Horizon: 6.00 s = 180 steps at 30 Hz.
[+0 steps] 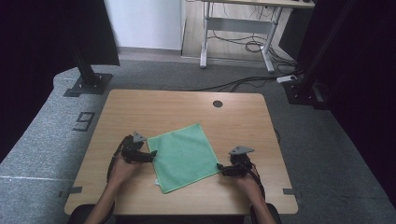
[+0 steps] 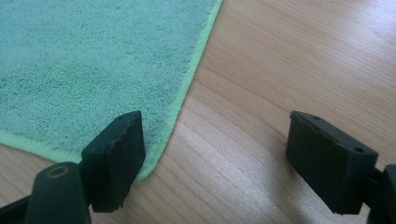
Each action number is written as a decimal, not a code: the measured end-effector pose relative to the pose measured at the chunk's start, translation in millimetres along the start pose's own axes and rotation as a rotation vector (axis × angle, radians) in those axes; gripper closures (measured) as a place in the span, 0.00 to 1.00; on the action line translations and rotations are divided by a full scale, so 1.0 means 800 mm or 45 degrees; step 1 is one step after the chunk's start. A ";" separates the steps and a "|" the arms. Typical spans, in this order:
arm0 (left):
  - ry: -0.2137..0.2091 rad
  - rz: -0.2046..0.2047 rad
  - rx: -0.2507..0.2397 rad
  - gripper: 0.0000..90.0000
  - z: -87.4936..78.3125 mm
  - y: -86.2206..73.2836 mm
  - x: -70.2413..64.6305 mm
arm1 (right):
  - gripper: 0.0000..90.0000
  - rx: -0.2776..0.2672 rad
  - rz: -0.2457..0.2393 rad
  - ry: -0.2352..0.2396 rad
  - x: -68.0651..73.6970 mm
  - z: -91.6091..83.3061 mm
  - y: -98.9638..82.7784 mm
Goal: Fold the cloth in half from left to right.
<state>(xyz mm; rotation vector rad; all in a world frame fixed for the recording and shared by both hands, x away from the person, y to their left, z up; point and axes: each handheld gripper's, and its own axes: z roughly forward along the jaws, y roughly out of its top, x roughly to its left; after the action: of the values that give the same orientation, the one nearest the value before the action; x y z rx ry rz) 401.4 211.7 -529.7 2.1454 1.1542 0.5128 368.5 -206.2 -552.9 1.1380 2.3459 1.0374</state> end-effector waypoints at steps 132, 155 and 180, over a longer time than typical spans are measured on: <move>0.076 -0.167 0.007 0.17 0.048 0.016 0.046 | 0.42 0.124 -0.459 0.673 0.224 0.058 0.086; -0.009 -0.098 -0.046 0.58 0.041 0.012 0.032 | 0.83 0.121 -0.547 0.562 0.241 0.061 0.077; -0.064 -0.162 -0.006 0.98 0.024 0.004 0.031 | 0.94 0.152 -0.504 0.634 0.248 0.062 0.084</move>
<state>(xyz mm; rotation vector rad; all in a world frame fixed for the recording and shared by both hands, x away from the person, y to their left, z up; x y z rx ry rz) 428.3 224.8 -539.8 2.0533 1.2503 0.4027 308.6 -0.1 -534.2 0.4375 2.8874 1.1359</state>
